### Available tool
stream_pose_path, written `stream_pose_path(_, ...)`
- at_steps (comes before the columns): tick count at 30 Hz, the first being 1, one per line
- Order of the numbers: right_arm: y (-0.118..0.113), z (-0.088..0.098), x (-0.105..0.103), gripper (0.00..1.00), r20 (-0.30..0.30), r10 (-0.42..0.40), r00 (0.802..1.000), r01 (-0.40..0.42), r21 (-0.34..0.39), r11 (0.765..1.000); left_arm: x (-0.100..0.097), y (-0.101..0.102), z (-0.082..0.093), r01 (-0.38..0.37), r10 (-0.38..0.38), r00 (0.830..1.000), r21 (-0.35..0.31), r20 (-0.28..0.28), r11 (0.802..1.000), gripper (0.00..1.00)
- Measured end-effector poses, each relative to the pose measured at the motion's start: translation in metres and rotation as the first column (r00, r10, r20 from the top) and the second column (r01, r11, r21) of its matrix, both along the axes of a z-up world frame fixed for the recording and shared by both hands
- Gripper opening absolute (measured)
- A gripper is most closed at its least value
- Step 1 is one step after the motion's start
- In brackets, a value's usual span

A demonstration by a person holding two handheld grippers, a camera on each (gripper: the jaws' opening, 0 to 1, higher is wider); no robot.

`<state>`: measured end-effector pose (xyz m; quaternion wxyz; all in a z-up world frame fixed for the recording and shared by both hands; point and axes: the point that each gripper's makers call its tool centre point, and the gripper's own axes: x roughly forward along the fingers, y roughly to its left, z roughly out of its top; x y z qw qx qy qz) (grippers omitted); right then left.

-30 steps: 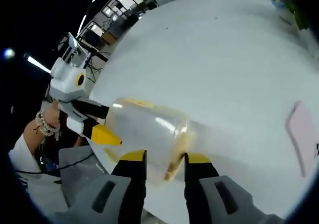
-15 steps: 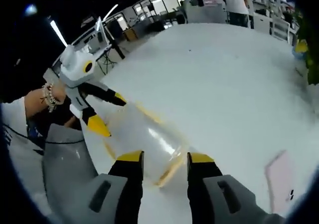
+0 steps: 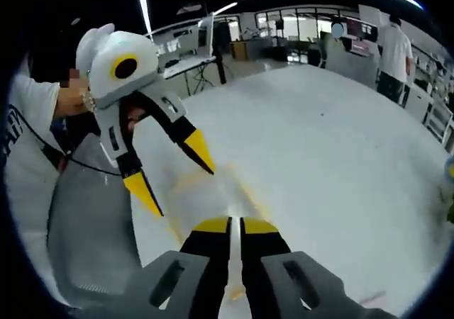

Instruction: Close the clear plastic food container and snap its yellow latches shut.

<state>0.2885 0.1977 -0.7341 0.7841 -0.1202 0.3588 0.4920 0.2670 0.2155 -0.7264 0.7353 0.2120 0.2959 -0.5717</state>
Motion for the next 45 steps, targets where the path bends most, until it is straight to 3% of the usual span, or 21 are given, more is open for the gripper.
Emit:
stream_pose_path(5, 0.011, -0.009, 0.007, 0.00, 0.007, 0.048, 0.999, -0.048, -0.025, 0.999, 0.008, -0.008, -0.010, 0.053, -0.057, 0.995, 0.046, 0.080, 0.998, 0.24)
stream_pose_path(18, 0.023, -0.019, 0.027, 0.00, 0.008, 0.070, 0.998, -0.070, -0.037, 0.997, 0.001, -0.021, -0.023, 0.120, -0.126, 0.989, 0.075, 0.074, 0.990, 0.22)
stream_pose_path(25, 0.022, -0.021, 0.027, 0.01, 0.021, 0.084, 0.996, -0.083, -0.049, 0.995, -0.006, -0.023, -0.031, 0.152, -0.160, 0.984, 0.100, 0.076, 0.983, 0.23)
stream_pose_path(31, 0.022, -0.023, 0.031, 0.12, 0.033, 0.083, 0.996, -0.081, -0.059, 0.995, -0.014, -0.024, -0.036, 0.182, -0.194, 0.977, 0.127, 0.091, 0.975, 0.34)
stream_pose_path(37, 0.024, -0.024, 0.031, 0.21, 0.018, 0.091, 0.996, -0.090, -0.052, 0.995, -0.019, -0.022, -0.042, 0.196, -0.214, 0.971, 0.154, 0.111, 0.968, 0.39)
stream_pose_path(45, 0.021, -0.034, 0.031, 0.33, -0.051, 0.117, 0.992, -0.121, -0.073, 0.990, -0.023, -0.021, -0.045, 0.211, -0.239, 0.958, 0.174, 0.158, 0.962, 0.41)
